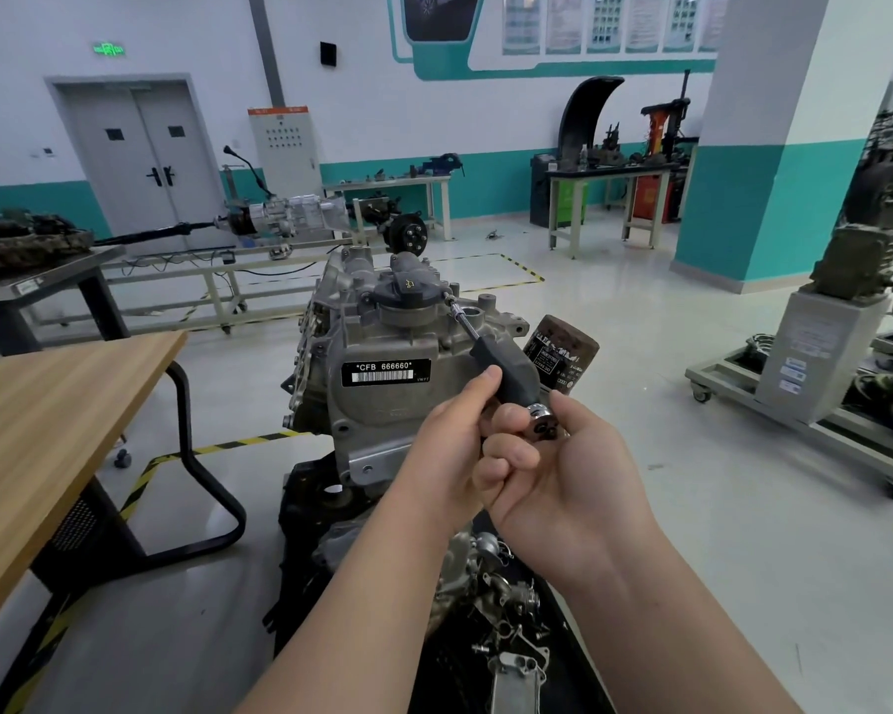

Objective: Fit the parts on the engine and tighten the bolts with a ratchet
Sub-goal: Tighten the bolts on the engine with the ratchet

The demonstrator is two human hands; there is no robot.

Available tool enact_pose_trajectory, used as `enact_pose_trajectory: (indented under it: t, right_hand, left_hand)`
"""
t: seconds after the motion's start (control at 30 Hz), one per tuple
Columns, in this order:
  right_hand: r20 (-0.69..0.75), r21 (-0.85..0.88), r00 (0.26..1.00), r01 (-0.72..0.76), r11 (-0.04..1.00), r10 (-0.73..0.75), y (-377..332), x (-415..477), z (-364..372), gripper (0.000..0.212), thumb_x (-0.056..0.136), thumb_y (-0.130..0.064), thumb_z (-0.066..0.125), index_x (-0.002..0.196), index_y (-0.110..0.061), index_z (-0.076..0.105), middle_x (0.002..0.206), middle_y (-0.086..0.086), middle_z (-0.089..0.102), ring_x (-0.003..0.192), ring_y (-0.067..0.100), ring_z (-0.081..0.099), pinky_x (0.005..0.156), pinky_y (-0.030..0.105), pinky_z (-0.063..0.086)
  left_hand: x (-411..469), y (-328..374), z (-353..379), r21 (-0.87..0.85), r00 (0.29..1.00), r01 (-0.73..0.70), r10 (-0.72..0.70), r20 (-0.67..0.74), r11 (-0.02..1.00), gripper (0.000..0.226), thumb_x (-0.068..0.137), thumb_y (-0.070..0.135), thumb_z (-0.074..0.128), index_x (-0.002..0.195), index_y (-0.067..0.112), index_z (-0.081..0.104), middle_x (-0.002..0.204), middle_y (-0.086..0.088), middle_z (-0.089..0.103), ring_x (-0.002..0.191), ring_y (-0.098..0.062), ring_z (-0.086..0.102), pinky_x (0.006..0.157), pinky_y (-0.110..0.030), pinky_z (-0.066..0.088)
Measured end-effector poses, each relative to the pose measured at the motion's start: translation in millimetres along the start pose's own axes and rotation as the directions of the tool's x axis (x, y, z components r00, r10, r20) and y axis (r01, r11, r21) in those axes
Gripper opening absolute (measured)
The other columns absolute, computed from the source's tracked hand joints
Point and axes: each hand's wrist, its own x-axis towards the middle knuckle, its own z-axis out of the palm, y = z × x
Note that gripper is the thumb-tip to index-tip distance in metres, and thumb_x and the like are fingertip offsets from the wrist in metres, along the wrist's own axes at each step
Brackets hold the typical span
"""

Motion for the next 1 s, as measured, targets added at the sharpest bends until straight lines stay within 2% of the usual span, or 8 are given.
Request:
enact_pose_trajectory:
  t: [0.17, 0.33, 0.5, 0.57, 0.63, 0.77, 0.87, 1.0]
  right_hand:
    - [-0.001, -0.115, 0.999, 0.035, 0.993, -0.036, -1, 1, -3, 0.036, 0.103, -0.035, 0.033, 0.099, -0.008, 0.056, 0.056, 0.000, 0.046, 0.034, 0.011, 0.035, 0.037, 0.020, 0.038]
    - [-0.031, -0.568, 0.974, 0.166, 0.806, -0.223, -3, 6, -11, 0.038, 0.103, -0.037, 0.037, 0.091, -0.006, 0.057, 0.059, 0.006, 0.049, 0.041, 0.017, 0.038, 0.047, 0.030, 0.039]
    - [0.191, -0.979, 0.848, 0.200, -0.036, -0.494, -11, 4, -10, 0.017, 0.100, -0.037, 0.041, 0.107, -0.022, 0.045, 0.064, -0.007, 0.058, 0.050, 0.009, 0.052, 0.049, 0.022, 0.038]
    - [0.378, -0.829, 0.791, 0.058, -0.557, -0.481, -12, 1, -11, 0.022, 0.100, -0.042, 0.036, 0.114, -0.027, 0.030, 0.067, -0.012, 0.050, 0.053, 0.009, 0.046, 0.044, 0.022, 0.029]
    - [0.529, -0.610, 0.744, 0.001, -0.792, -0.407, -9, -2, -9, 0.025, 0.100, -0.044, 0.032, 0.117, -0.027, 0.024, 0.076, -0.011, 0.051, 0.058, 0.016, 0.045, 0.044, 0.025, 0.023]
    - [0.538, -0.615, 0.743, 0.024, -0.788, -0.398, -6, 3, -6, 0.024, 0.101, -0.043, 0.030, 0.116, -0.026, 0.022, 0.076, -0.009, 0.048, 0.064, 0.020, 0.045, 0.046, 0.027, 0.023]
    - [0.528, -0.703, 0.737, 0.101, -0.704, -0.422, -8, 6, -12, 0.019, 0.100, -0.043, 0.032, 0.111, -0.028, 0.025, 0.069, -0.013, 0.044, 0.060, 0.014, 0.044, 0.047, 0.024, 0.026]
    - [0.322, -0.946, 0.834, 0.273, -0.173, -0.448, -5, 12, -13, 0.019, 0.098, -0.038, 0.042, 0.115, -0.029, 0.042, 0.076, -0.009, 0.063, 0.063, 0.006, 0.060, 0.056, 0.029, 0.043]
  left_hand:
    - [1, -2, 2, 0.035, 1.000, -0.024, 0.024, -0.016, 0.999, 0.064, 0.093, 0.043, 0.055, 0.036, 0.014, 0.061, 0.038, 0.005, 0.050, 0.025, -0.004, 0.044, 0.025, -0.010, 0.026]
    - [3, -5, 4, 0.082, 0.999, -0.032, 0.035, -0.027, 0.996, 0.065, 0.090, 0.052, 0.053, 0.036, 0.017, 0.046, 0.032, 0.003, 0.036, 0.023, -0.011, 0.035, 0.034, -0.010, 0.022]
    - [0, -1, 9, 0.006, 0.990, -0.122, 0.122, -0.070, 0.993, 0.041, 0.094, 0.039, 0.055, 0.105, 0.002, 0.070, 0.094, -0.010, 0.044, 0.068, -0.022, 0.038, 0.056, -0.024, 0.032]
    - [0, 0, 9, 0.001, 0.988, -0.120, 0.119, -0.096, 0.993, 0.029, 0.091, 0.036, 0.059, 0.086, 0.013, 0.076, 0.084, -0.012, 0.043, 0.072, -0.018, 0.038, 0.061, -0.025, 0.032]
    - [3, -2, 6, -0.013, 0.989, -0.114, 0.112, -0.093, 0.993, 0.030, 0.090, 0.034, 0.061, 0.067, 0.017, 0.074, 0.071, -0.003, 0.052, 0.068, -0.013, 0.044, 0.061, -0.025, 0.035]
    - [2, -1, 1, 0.030, 0.991, -0.125, 0.127, -0.043, 0.992, 0.039, 0.092, 0.034, 0.059, 0.058, 0.021, 0.073, 0.058, 0.005, 0.058, 0.054, -0.008, 0.053, 0.050, -0.020, 0.041]
    - [1, -1, -1, 0.065, 0.989, -0.143, 0.145, -0.031, 0.988, 0.036, 0.092, 0.039, 0.058, 0.067, 0.024, 0.078, 0.069, 0.000, 0.057, 0.070, -0.016, 0.050, 0.062, -0.027, 0.039]
    - [-1, -1, 1, 0.046, 0.983, -0.178, 0.177, 0.039, 0.983, 0.049, 0.094, 0.046, 0.048, 0.063, 0.022, 0.078, 0.062, 0.004, 0.061, 0.070, -0.017, 0.043, 0.065, -0.029, 0.034]
